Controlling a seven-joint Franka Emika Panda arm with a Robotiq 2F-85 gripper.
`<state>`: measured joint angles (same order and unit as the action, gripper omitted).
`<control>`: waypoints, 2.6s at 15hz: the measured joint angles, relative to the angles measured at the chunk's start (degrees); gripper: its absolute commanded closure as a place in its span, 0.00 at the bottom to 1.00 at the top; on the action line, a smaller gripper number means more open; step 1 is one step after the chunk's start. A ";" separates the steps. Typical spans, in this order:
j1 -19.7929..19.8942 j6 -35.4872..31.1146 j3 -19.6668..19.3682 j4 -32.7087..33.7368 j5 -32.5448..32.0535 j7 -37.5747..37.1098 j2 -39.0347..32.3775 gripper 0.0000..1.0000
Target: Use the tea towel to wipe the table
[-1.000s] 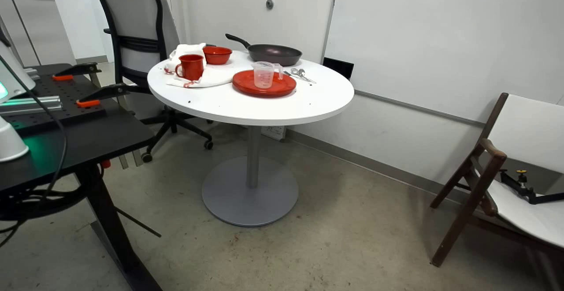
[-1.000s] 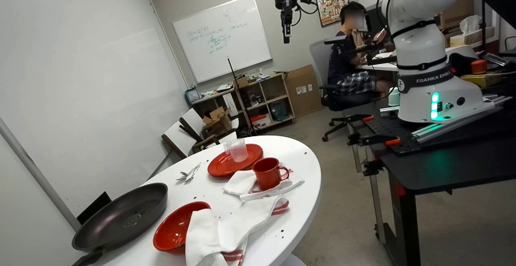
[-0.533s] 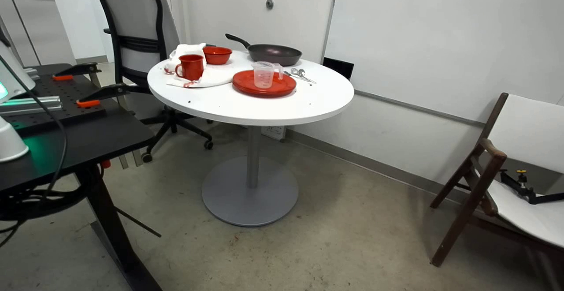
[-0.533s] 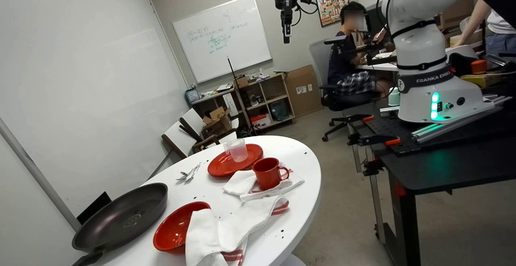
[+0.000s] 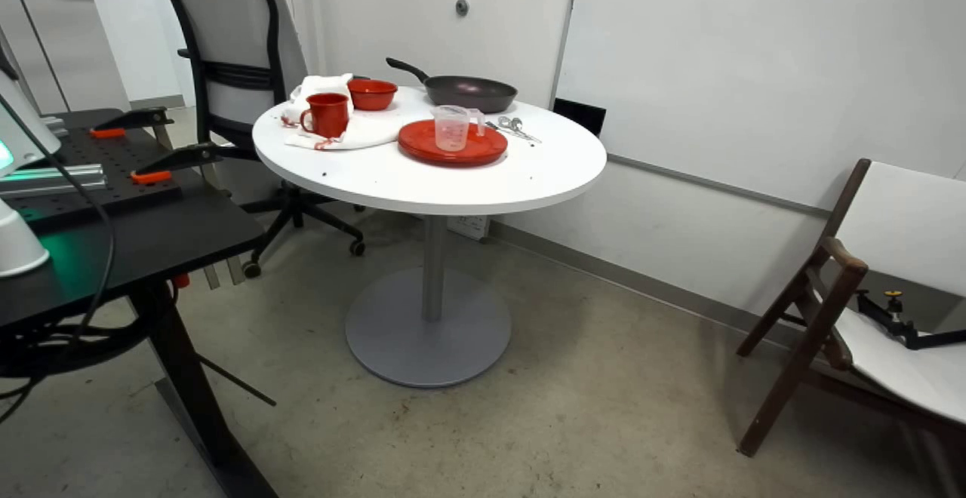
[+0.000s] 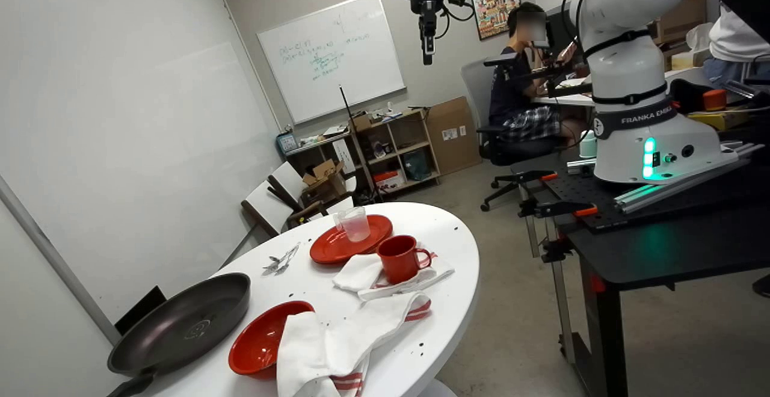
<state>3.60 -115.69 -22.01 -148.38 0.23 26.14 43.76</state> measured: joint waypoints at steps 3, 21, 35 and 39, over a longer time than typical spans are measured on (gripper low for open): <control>0.00 0.00 0.00 0.00 0.00 0.00 0.00 0.00; 0.00 0.00 0.00 0.00 0.00 0.00 0.00 0.00; -7.61 -3.62 3.63 -2.31 4.85 4.50 -3.03 0.00; -12.09 -9.60 6.43 -1.95 6.19 7.04 -5.20 0.00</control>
<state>-8.50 -125.29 -15.58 -150.33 6.42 33.17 38.56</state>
